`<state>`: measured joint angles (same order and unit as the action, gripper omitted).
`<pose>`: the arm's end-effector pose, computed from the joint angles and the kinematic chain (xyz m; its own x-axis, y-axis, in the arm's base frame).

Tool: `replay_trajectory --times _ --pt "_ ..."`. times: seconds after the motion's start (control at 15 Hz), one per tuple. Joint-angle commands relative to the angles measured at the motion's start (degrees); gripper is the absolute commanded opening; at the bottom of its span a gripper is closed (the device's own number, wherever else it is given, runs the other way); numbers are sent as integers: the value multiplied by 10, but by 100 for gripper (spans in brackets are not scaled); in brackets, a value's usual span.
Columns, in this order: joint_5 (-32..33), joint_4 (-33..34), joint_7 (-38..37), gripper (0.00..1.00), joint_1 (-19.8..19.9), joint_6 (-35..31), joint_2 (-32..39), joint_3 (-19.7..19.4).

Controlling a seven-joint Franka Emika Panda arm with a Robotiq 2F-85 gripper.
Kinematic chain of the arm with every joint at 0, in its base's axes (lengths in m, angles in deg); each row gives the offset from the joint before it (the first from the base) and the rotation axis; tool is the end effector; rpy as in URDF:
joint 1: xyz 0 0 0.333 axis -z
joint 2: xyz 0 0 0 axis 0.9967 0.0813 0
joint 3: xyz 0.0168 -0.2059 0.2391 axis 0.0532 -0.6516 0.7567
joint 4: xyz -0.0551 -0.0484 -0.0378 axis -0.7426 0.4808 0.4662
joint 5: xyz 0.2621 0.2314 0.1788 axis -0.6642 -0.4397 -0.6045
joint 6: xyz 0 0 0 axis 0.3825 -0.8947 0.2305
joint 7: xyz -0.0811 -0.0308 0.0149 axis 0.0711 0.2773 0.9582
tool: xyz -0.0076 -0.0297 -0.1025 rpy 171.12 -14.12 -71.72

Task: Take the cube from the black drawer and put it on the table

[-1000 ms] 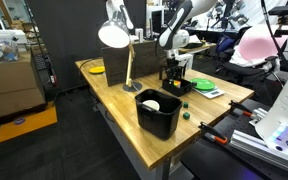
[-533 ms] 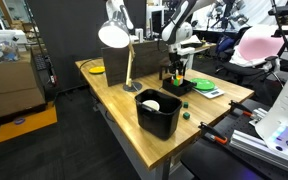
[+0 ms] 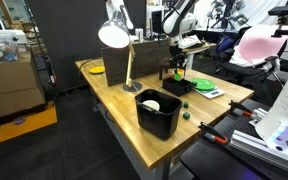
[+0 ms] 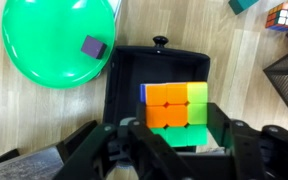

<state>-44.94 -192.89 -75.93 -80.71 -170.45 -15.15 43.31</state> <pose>0.5798 -0.0727 0.2163 0.9672 0.1291 -0.2189 0.1469 -0.9869 0.0671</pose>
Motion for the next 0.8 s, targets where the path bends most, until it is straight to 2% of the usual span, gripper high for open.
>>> replay_trajectory --times 0.0,0.73 --pt "16 -66 -19 40 -14 -29 -57 -4" --pt "-44 -231 -89 37 -30 -52 -143 7"
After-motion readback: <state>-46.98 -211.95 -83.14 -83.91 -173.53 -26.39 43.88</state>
